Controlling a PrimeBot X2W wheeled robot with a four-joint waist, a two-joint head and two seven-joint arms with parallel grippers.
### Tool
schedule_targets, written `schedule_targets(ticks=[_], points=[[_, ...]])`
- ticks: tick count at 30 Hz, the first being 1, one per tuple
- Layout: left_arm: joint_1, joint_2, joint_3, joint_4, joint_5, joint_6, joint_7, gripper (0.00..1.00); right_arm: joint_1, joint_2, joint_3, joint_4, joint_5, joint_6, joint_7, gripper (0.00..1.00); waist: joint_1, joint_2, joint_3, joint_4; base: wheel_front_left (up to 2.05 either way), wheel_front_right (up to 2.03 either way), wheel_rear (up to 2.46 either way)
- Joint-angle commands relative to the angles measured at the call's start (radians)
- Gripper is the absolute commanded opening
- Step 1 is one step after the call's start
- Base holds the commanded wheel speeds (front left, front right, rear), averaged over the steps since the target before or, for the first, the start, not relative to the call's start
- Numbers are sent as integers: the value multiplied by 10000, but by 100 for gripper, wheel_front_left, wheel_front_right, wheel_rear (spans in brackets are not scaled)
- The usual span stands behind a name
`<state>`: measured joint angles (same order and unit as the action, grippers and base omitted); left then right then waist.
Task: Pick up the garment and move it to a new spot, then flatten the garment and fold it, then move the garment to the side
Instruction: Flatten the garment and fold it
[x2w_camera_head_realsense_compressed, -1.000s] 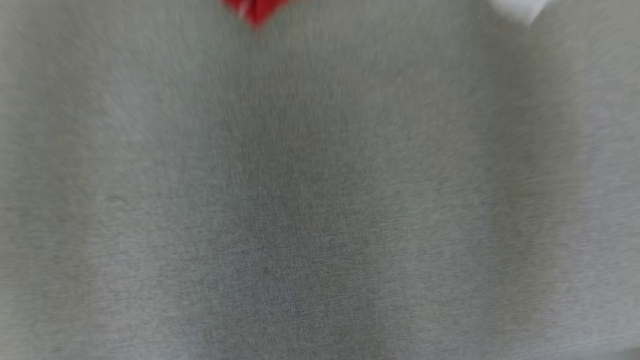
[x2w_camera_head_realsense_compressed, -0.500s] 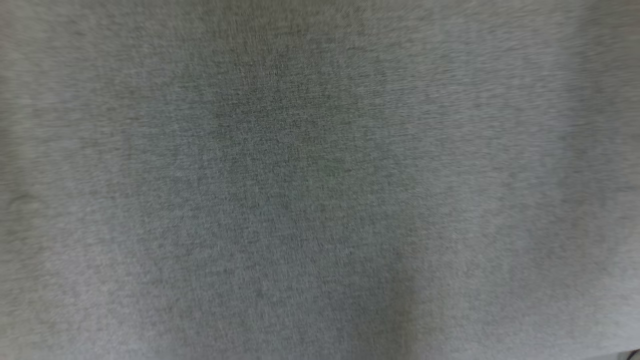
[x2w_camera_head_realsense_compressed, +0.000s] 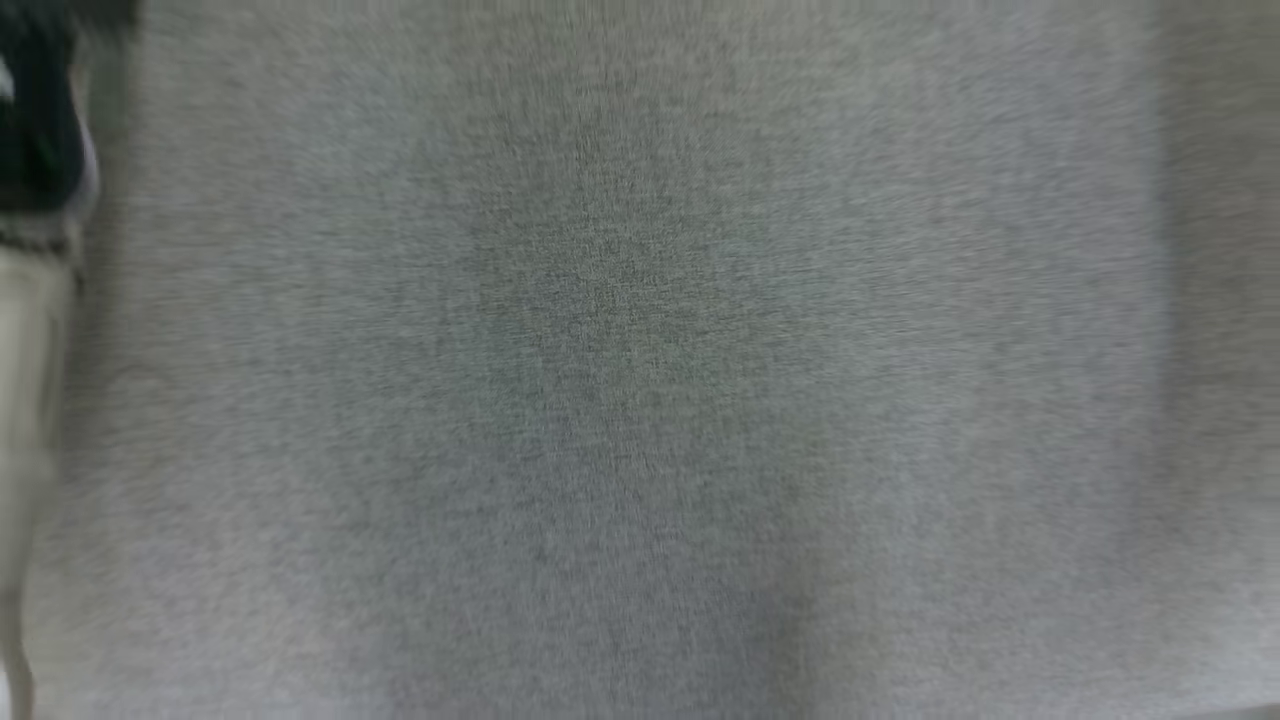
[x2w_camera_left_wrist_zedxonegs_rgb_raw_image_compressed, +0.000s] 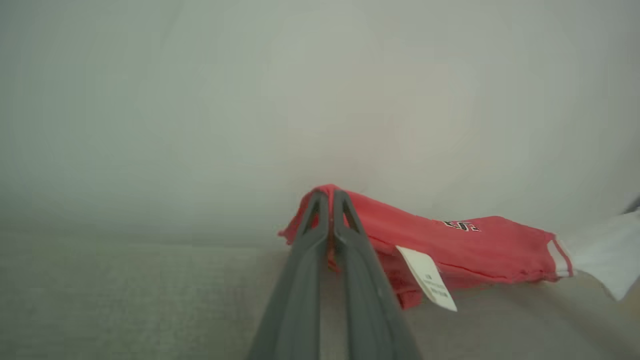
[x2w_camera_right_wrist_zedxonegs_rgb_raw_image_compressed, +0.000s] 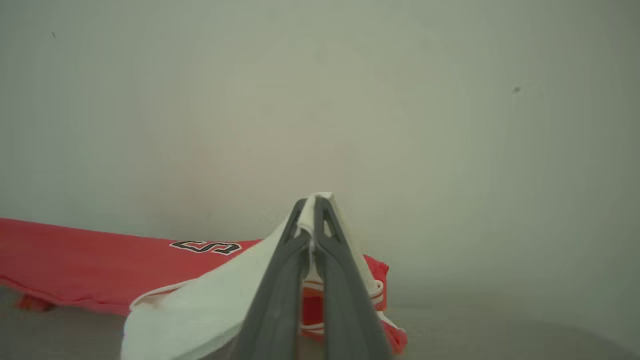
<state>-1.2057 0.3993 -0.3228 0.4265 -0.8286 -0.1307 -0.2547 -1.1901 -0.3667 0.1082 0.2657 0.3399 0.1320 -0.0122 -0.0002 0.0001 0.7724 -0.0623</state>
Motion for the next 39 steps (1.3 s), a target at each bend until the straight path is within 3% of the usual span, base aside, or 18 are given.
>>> schedule_targets(ticks=[1, 7, 18, 26, 32, 39], points=[[699, 103, 37, -78, -247, 21, 12, 0, 827, 99, -236, -324, 398, -26, 563, 0, 2, -1, -1438, 221, 0, 0, 0], [3190, -95, 327, -674, -915, 140, -52, 0, 3954, 847, -1501, -2124, 647, -26, 2881, 0, 2, -1, -2723, 262, 0, 0, 0], [6780, -947, 394, -1459, -1207, 357, -102, 0, 7867, 2782, -3840, -4641, -754, -26, 4465, 0, 2, -1, -4304, 364, 0, 0, 0], [8454, -1471, 418, -1333, -779, 517, -114, 0, 9740, 3145, -4644, -4959, -2090, -26, 5288, 0, 2, -1, -5284, 424, 0, 0, 0], [9241, -1567, 131, -1084, -457, 615, -111, 0, 10325, 3144, -4760, -4494, -2674, -26, 5363, 0, 2, -1, -5663, 448, 0, 0, 0], [10001, -1531, -291, -622, -100, 820, -45, 0, 11177, 3146, -4609, -3955, -3764, -26, 6162, 0, 2, -1, -6094, 556, 0, 0, 0]])
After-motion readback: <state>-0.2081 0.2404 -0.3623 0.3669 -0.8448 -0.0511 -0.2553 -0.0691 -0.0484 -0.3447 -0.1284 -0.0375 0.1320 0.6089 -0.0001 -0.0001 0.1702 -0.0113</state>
